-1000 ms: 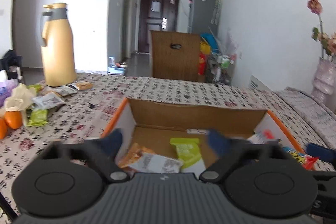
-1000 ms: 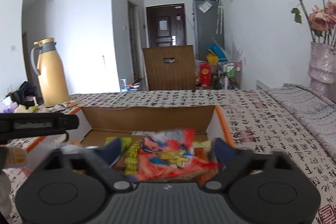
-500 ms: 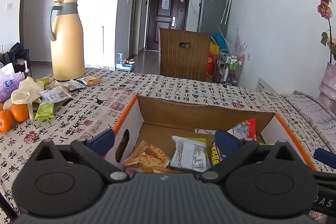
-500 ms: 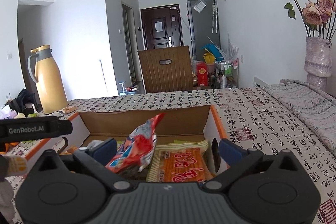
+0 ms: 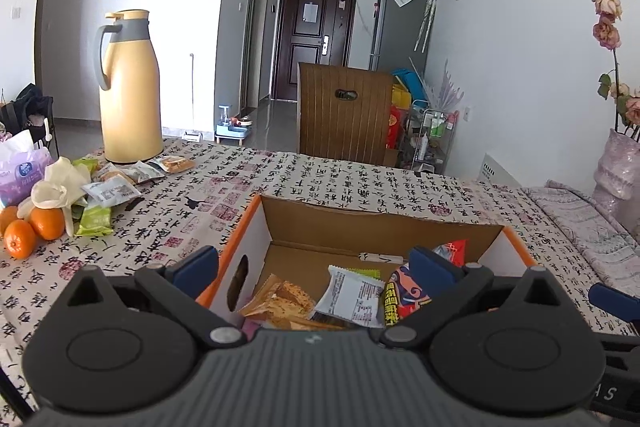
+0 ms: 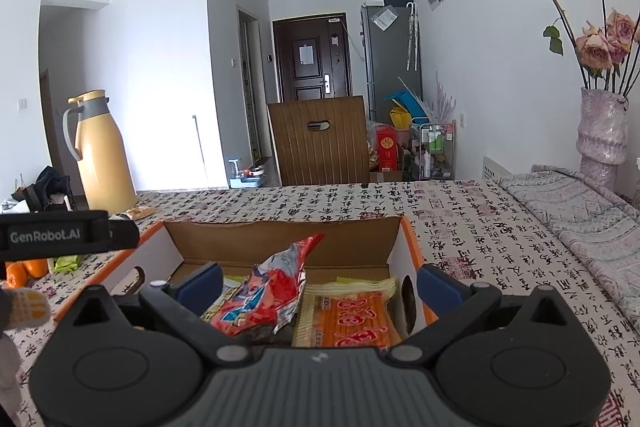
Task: Organize snacks
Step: 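Withdraw both open tools from the box back toward the pile, then grasp a white packet on the table with the right tool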
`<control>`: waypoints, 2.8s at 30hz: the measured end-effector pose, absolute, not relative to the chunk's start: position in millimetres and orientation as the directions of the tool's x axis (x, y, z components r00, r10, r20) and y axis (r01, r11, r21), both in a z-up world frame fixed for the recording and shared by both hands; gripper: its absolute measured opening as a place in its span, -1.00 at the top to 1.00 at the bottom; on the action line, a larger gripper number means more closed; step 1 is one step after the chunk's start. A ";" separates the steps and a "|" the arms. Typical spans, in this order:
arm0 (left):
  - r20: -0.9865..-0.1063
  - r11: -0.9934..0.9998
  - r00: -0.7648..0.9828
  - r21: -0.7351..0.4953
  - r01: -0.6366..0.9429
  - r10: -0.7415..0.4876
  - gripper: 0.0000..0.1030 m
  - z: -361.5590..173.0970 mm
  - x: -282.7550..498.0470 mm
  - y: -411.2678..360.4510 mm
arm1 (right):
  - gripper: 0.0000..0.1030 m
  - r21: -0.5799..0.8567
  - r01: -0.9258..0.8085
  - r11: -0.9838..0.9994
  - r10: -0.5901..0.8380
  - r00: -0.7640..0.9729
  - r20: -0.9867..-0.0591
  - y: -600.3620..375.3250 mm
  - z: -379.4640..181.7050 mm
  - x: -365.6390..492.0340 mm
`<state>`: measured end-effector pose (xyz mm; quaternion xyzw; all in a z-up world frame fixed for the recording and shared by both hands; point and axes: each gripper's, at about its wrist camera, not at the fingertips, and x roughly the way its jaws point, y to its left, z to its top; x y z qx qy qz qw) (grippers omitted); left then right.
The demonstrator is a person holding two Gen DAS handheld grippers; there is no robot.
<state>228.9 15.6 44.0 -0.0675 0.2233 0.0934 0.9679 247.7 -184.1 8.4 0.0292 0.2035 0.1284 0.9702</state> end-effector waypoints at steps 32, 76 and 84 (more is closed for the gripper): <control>-0.534 0.976 0.837 -0.084 -0.199 0.124 -1.00 9.7 93.7 46.2 | -1.00 0.074 -0.295 0.952 0.293 0.820 -0.492 -174.3 -14.9 113.8; -0.633 0.976 0.767 -0.085 -0.198 0.101 -1.00 -38.9 53.0 78.2 | -0.24 0.038 -0.401 0.915 0.342 0.721 -0.602 -126.0 -68.8 89.1; -0.633 0.979 0.768 -0.073 -0.189 0.101 -1.00 -37.8 55.3 72.8 | 0.05 0.051 -0.423 0.905 0.370 0.722 -0.585 -131.7 -67.6 83.5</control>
